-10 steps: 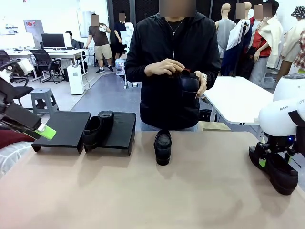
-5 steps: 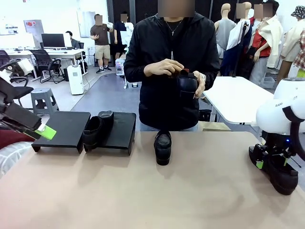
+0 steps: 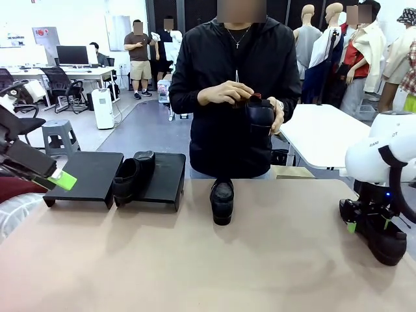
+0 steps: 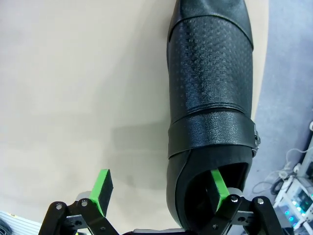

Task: Organize the shoes by placing them on the stand.
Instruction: Pick up one Shoe and place it in the middle of the table.

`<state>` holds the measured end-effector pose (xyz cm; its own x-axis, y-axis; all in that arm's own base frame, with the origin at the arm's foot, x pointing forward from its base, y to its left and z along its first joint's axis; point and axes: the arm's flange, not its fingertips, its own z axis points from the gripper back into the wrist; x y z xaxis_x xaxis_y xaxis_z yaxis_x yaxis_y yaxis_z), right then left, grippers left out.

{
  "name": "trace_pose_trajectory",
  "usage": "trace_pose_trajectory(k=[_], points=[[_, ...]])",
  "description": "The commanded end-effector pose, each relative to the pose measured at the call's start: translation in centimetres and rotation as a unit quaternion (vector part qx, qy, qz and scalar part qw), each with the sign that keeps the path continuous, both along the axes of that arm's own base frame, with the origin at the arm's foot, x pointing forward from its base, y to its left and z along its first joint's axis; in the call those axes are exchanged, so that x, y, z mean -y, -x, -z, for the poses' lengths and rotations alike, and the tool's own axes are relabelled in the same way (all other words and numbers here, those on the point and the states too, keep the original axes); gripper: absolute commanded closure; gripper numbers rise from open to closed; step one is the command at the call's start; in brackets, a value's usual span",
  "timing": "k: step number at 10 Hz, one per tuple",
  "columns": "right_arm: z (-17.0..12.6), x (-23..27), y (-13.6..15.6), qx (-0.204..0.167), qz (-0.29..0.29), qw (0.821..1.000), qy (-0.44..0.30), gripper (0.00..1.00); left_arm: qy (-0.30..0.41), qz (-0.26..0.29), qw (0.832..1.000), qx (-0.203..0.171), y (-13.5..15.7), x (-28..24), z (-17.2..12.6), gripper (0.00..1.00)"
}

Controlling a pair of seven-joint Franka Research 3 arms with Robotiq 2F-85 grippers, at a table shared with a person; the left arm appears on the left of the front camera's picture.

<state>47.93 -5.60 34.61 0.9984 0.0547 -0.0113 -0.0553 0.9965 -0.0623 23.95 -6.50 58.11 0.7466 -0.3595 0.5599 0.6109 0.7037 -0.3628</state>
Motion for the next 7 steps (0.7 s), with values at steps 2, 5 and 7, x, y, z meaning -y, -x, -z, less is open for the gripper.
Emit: trace_pose_trajectory(k=[2, 5, 7], points=[[-0.49, 0.29, -0.33, -0.003, -0.02, 1.0, -0.001, 1.0, -0.004, 0.009, 1.0, 0.006, -0.11, -0.45, 0.24, 0.0], [-0.28, 0.45, -0.43, -0.003, -0.013, 1.0, 0.0, 1.0, -0.004, 0.009, 1.0, 0.006, -0.11, -0.45, 0.24, 0.0], [-0.27, 0.58, -0.29, 0.0, -0.013, 1.0, -0.002, 1.0, -0.004, 0.009, 1.0, 0.006, -0.11, -0.45, 0.24, 0.0]])
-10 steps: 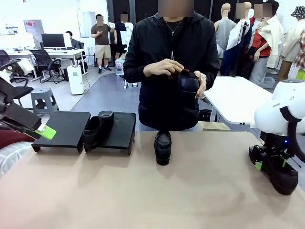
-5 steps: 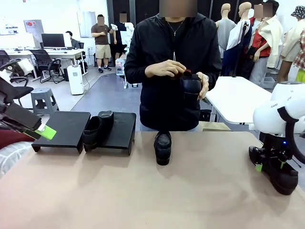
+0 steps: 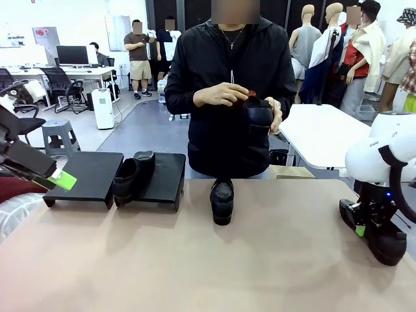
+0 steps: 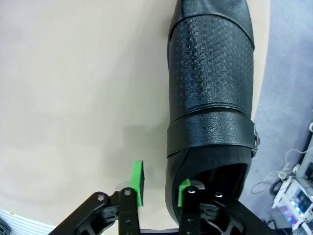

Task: Organize the shoes by placing them on the stand.
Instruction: Pick up one Shoe and place it in the middle of the table.

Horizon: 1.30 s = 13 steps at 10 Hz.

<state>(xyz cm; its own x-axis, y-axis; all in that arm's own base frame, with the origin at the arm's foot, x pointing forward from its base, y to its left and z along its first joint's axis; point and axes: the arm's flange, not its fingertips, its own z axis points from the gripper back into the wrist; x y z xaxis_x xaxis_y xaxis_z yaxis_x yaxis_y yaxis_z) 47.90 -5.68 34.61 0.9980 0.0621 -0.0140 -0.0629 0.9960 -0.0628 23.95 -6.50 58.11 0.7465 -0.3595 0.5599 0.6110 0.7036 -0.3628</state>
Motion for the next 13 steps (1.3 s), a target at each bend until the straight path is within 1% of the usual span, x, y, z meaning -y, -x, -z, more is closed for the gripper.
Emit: trace_pose_trajectory(k=[1, 2, 3, 5, 6, 7, 8, 9, 10, 11, 12, 13], points=[[-0.3, 0.7, -0.2, 0.003, -0.008, 1.0, -0.006, 1.0, -0.004, 0.009, 1.0, 0.005, -0.1, -0.4, 0.2, 0.0], [-0.2, 0.9, -0.2, 0.004, 0.005, 1.0, 0.005, 1.0, -0.004, 0.009, 1.0, 0.005, -0.1, -0.4, 0.2, 0.0], [-0.2, 1.0, -0.1, 0.004, 0.002, 1.0, -0.001, 1.0, -0.004, 0.009, 1.0, 0.005, -0.1, -0.4, 0.2, 0.0], [-1.2, 1.6, 0.2, 0.021, 0.017, 1.0, 0.002, 1.0, -0.004, 0.009, 1.0, 0.005, -0.1, -0.4, 0.2, 0.0], [-2.7, 2.1, 0.9, 0.037, 0.033, 0.999, 0.006, 1.0, -0.004, 0.009, 1.0, 0.005, -0.1, -0.4, 0.2, 0.0], [-5.5, 2.4, 2.2, 0.065, 0.056, 0.996, -0.015, 1.0, -0.004, 0.009, 1.0, 0.005, -0.1, -0.4, 0.2, 0.0], [-9.2, 2.5, 4.4, 0.096, 0.099, 0.99, -0.037, 1.0, -0.004, 0.009, 1.0, 0.005, -0.1, -0.4, 0.2, 0.0], [-12.5, 2.1, 7.4, 0.138, 0.118, 0.983, -0.034, 1.0, -0.004, 0.009, 1.0, 0.005, -0.1, -0.4, 0.2, 0.0], [-14.8, 1.3, 11.1, 0.174, 0.147, 0.973, -0.04, 1.0, -0.004, 0.009, 1.0, 0.005, -0.1, -0.4, 0.2, 0.0], [-15.3, 0.7, 13.8, 0.177, 0.147, 0.97, -0.072, 1.0, -0.004, 0.009, 1.0, 0.005, -0.1, -0.4, 0.2, 0.0], [-14.8, 0.8, 14.9, 0.199, 0.163, 0.963, -0.077, 1.0, -0.004, 0.009, 1.0, 0.005, -0.1, -0.4, 0.2, 0.0], [-15.2, 1.9, 10.1, 0.157, 0.134, 0.977, -0.055, 1.0, -0.004, 0.009, 1.0, 0.005, -0.1, -0.4, 0.2, 0.0]])
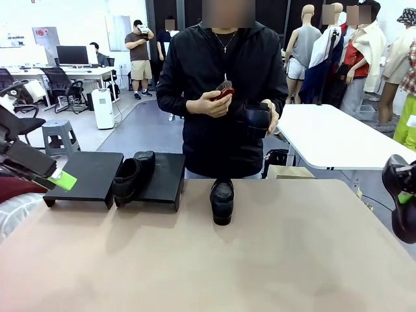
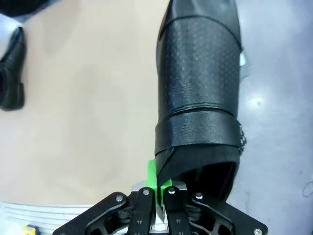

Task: Organize the shoes by placing them on the stand.
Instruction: Pick up one Shoe and place it in the middle of the table.

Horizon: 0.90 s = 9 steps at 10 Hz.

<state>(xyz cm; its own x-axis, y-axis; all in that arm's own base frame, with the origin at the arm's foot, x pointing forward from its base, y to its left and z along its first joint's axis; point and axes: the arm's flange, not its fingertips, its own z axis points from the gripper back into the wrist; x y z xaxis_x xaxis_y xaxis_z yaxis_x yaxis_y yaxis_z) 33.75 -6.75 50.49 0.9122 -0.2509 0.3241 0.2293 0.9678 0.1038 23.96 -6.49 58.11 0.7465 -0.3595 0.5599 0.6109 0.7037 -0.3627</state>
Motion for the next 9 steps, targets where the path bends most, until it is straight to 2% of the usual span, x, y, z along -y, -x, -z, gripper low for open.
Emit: trace_pose_trajectory(k=[1, 4, 5, 6, 7, 8, 9], points=[[0.7, 0.9, -4.0, -0.023, -0.014, 1.0, 0.012, 1.0, -0.004, 0.009, 1.0, 0.005, -0.1, -0.4, 0.2, 0.0], [0.7, 0.9, -4.0, -0.023, -0.014, 1.0, 0.012, 1.0, -0.004, 0.009, 1.0, 0.005, -0.1, -0.4, 0.2, 0.0], [1.8, 0.5, -3.0, -0.034, -0.006, 0.999, 0.002, 1.0, -0.004, 0.009, 1.0, 0.005, -0.1, -0.4, 0.2, 0.0], [2.1, -2.6, -3.2, -0.033, -0.038, 0.998, 0.029, 1.0, -0.004, 0.009, 1.0, 0.005, -0.1, -0.4, 0.2, 0.0], [1.8, -5.9, -3.4, -0.011, -0.06, 0.998, 0.025, 1.0, -0.004, 0.009, 1.0, 0.005, -0.1, -0.4, 0.2, 0.0], [1.8, -11.7, -3.4, 0.002, -0.113, 0.993, 0.034, 1.0, -0.004, 0.009, 1.0, 0.005, -0.1, -0.4, 0.2, 0.0], [1.6, -13.1, -3.3, 0.021, -0.11, 0.989, 0.1, 1.0, -0.004, 0.009, 1.0, 0.005, -0.1, -0.4, 0.2, 0.0]])
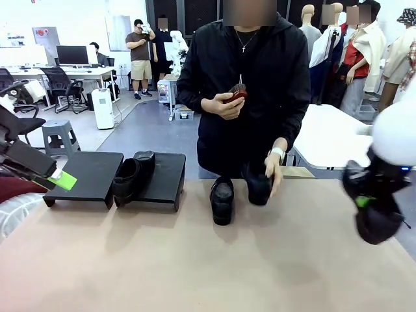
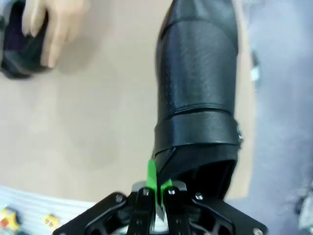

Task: Organize the shoes by placing them on the stand.
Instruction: Pick up one Shoe and place it in the middle of the table.

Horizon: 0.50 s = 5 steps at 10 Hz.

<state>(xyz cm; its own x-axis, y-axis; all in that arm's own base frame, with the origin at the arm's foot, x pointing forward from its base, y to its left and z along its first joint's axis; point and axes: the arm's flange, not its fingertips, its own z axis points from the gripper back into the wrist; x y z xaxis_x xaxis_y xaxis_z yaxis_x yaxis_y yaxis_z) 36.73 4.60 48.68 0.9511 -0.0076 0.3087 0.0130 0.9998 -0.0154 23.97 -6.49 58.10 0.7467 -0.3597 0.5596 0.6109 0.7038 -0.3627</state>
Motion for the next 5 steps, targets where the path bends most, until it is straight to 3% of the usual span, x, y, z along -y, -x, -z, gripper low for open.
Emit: trace_pose_trajectory(k=[1, 3, 5], points=[[-1.2, 0.4, -0.1, 0.045, 0.019, 0.999, 0.021, 1.0, -0.004, 0.009, 1.0, 0.006, -0.1, -0.4, 0.2, 0.0], [-2.2, 7.3, 2.6, 0.047, 0.107, 0.993, 0.023, 1.0, -0.004, 0.009, 1.0, 0.006, -0.1, -0.4, 0.2, 0.0], [-1.2, 11.9, 4.9, 0.037, 0.178, 0.983, -0.001, 1.0, -0.004, 0.009, 1.0, 0.006, -0.1, -0.4, 0.2, 0.0]])
